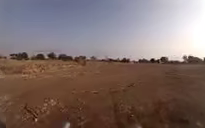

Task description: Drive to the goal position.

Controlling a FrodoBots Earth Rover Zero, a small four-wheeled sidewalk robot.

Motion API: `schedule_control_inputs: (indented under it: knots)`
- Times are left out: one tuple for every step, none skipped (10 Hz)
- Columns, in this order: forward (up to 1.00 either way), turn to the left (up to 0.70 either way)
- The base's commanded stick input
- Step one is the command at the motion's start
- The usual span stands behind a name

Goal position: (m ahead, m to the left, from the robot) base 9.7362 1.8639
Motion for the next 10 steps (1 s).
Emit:
schedule_control_inputs:
  knots:
    - [0.5,0.0]
    - [0.5,0.0]
    - [0.5,0.0]
    - [0.5,0.0]
    - [0.5,0.0]
    - [0.5,0.0]
    - [0.5,0.0]
    - [0.5,0.0]
    - [0.5,0.0]
    - [0.5,0.0]
